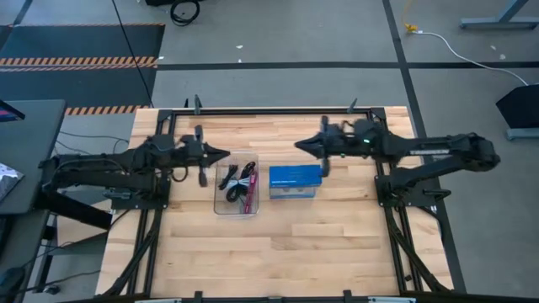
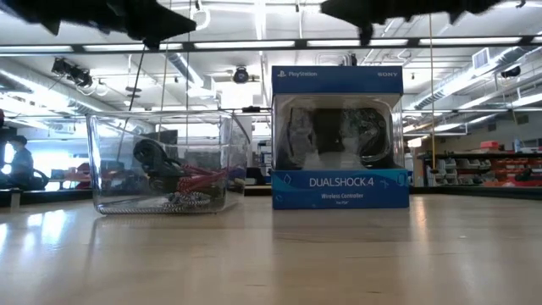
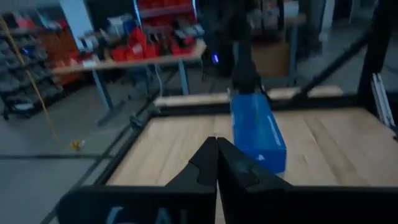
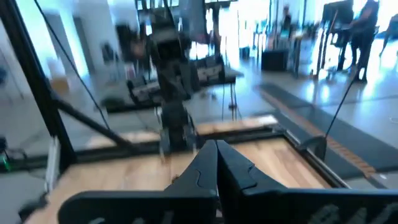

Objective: Pick and place USB-C Cables
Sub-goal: Return to Home Position

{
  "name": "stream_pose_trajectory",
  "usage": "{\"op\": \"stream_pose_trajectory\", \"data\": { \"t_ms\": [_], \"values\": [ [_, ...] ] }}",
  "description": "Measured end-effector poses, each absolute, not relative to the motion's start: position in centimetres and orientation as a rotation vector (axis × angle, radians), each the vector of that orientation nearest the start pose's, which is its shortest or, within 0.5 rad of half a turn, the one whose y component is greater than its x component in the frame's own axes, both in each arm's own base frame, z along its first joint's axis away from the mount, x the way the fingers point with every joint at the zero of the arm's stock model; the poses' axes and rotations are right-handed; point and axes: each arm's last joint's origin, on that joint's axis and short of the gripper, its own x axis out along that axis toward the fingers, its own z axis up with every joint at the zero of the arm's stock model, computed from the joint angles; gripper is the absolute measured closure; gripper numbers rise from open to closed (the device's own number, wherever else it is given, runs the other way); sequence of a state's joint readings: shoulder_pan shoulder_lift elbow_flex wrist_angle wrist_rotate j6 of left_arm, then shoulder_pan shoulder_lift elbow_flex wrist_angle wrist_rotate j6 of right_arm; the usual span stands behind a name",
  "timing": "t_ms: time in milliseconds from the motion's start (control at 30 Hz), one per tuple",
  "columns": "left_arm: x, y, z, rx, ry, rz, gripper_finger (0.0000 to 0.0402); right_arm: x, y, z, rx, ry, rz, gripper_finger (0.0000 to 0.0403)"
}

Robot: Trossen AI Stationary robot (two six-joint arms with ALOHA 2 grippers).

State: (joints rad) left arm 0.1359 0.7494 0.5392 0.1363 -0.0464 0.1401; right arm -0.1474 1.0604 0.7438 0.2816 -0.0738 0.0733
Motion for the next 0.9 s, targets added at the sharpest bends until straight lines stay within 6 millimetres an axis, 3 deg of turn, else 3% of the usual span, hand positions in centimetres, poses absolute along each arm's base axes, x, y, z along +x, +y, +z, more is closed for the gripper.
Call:
{"op": "stream_pose_trajectory", "data": {
  "t_ms": [200, 467, 700, 900],
  "values": [
    [14.8, 2.9, 27.2, 0.119, -0.098, 0.151, 0.0397, 19.3, -3.1, 28.6, 0.107, -0.064, -0.087, 0.0402],
    [12.5, 3.0, 26.3, 0.101, -0.052, 0.175, 0.0397, 16.5, -2.7, 26.0, 0.100, -0.061, -0.018, 0.0402],
    [10.0, 2.3, 26.1, 0.096, -0.032, 0.177, 0.0397, 14.2, -2.3, 24.2, 0.116, -0.108, -0.021, 0.0402],
    [7.8, 1.8, 26.3, 0.060, -0.087, 0.179, 0.0397, 12.6, -2.2, 21.5, 0.170, -0.121, -0.086, 0.0402]
  ]
}}
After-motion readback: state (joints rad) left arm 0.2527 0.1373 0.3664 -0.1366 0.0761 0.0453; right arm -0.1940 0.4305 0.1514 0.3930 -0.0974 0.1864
